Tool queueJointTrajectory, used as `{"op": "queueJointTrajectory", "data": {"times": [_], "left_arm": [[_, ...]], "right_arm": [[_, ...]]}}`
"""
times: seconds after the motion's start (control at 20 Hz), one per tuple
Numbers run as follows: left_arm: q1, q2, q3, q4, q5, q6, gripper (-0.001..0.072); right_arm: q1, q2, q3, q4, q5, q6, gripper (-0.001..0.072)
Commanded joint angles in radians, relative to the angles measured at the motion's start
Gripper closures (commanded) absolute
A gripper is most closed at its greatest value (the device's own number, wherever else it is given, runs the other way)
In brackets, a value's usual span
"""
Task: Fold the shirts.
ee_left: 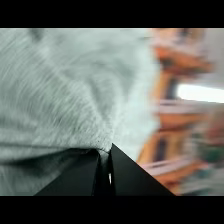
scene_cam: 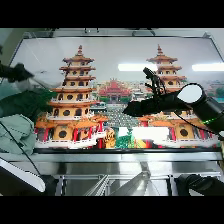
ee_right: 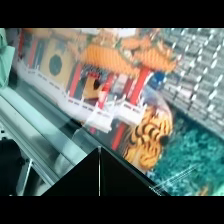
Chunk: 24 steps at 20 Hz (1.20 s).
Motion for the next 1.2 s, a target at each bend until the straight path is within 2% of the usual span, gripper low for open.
{"op": "queueJointTrajectory", "data": {"times": [0.0, 0.05, 0.15, 0.3, 0.5, 0.6, 0.65, 0.75, 0.8, 0.95, 1.15], "left_arm": [[-0.1, 0.175, -0.05, -0.415, -0.056, 0.057, 0.0688], [-0.148, 0.232, -0.067, -0.525, -0.081, 0.077, 0.0688], [-0.253, 0.313, -0.069, -0.57, -0.129, 0.077, 0.0688], [-0.42, 0.38, -0.07, -0.435, -0.194, 0.037, 0.0688], [-0.588, 0.371, -0.07, -0.275, -0.205, -0.009, 0.0687], [-0.632, 0.336, -0.07, -0.143, -0.253, -0.028, 0.0389], [-0.647, 0.317, -0.07, -0.075, -0.256, -0.043, 0.0389], [-0.654, 0.282, -0.07, -0.017, -0.251, -0.047, 0.0389], [-0.647, 0.261, -0.07, -0.017, -0.256, -0.051, 0.0388], [-0.606, 0.238, -0.108, -0.016, -0.28, -0.069, 0.0388], [-0.549, 0.253, -0.386, -0.004, -0.277, -0.065, 0.0389]], "right_arm": [[-0.01, 0.011, 0.002, 0.003, 0.063, -0.054, 0.0697], [-0.028, 0.017, 0.011, 0.002, 0.09, -0.055, 0.0697], [-0.095, 0.037, 0.037, 0.004, 0.168, -0.054, 0.0697], [-0.24, 0.1, 0.049, 0.003, 0.234, -0.055, 0.0697], [-0.401, 0.149, 0.049, 0.0, 0.293, -0.054, 0.0694], [-0.433, 0.138, 0.048, -0.014, 0.293, -0.054, 0.0688], [-0.437, 0.126, 0.048, -0.029, 0.293, -0.053, 0.0658], [-0.435, 0.083, 0.048, -0.058, 0.289, -0.054, 0.0224], [-0.435, 0.054, 0.047, -0.077, 0.29, -0.053, 0.0196], [-0.436, -0.014, 0.009, -0.14, 0.29, -0.054, 0.0216], [-0.434, -0.092, -0.109, -0.162, 0.258, -0.063, 0.0214]]}}
